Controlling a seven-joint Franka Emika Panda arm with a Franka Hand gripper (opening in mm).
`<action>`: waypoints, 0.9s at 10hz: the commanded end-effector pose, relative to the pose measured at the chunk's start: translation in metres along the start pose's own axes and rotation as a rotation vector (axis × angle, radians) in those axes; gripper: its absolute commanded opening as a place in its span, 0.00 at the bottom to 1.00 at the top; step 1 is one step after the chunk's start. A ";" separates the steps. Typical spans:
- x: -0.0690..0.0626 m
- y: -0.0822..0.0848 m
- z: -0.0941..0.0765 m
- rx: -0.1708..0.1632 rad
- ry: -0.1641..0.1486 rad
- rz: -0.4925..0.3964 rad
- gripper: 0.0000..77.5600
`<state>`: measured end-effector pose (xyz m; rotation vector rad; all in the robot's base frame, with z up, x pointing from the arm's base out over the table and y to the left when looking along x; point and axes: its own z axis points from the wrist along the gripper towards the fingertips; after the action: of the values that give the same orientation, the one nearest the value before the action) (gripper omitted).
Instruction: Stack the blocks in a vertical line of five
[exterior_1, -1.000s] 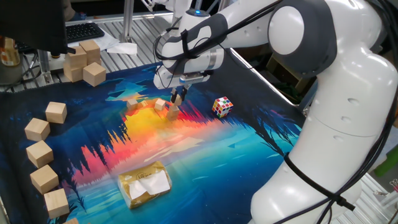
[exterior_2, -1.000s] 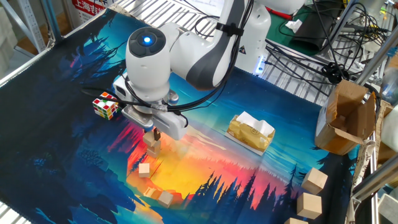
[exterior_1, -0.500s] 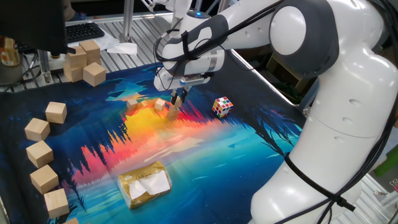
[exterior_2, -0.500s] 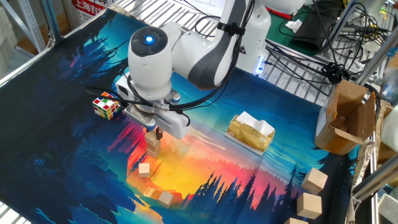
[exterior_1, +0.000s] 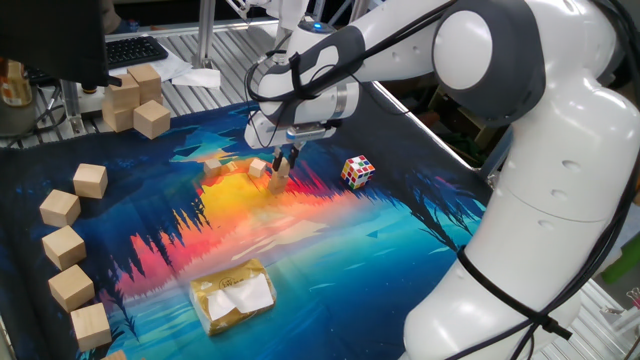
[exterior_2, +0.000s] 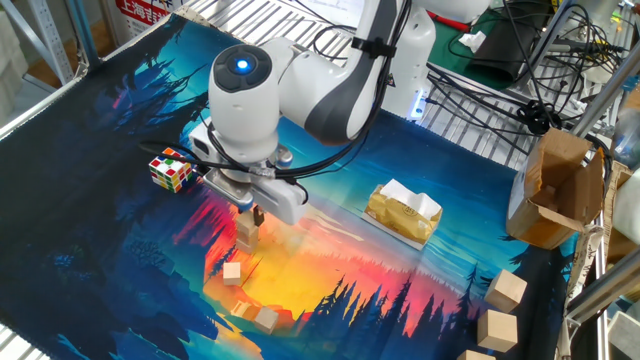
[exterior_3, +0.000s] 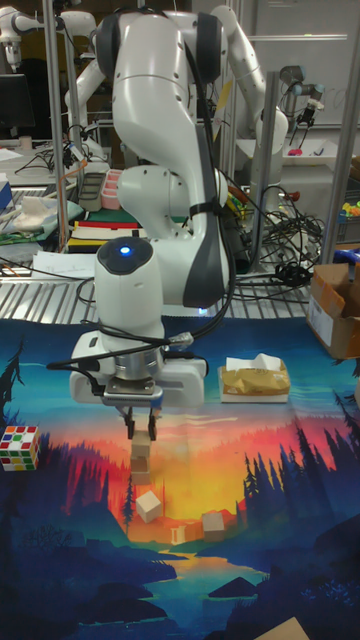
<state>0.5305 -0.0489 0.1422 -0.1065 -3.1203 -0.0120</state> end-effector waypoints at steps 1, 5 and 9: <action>0.000 0.000 -0.001 -0.004 -0.002 0.021 0.02; -0.001 -0.001 0.001 -0.005 -0.002 0.027 0.02; 0.001 -0.001 0.001 -0.016 -0.001 0.050 0.02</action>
<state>0.5288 -0.0498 0.1397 -0.1823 -3.1147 -0.0341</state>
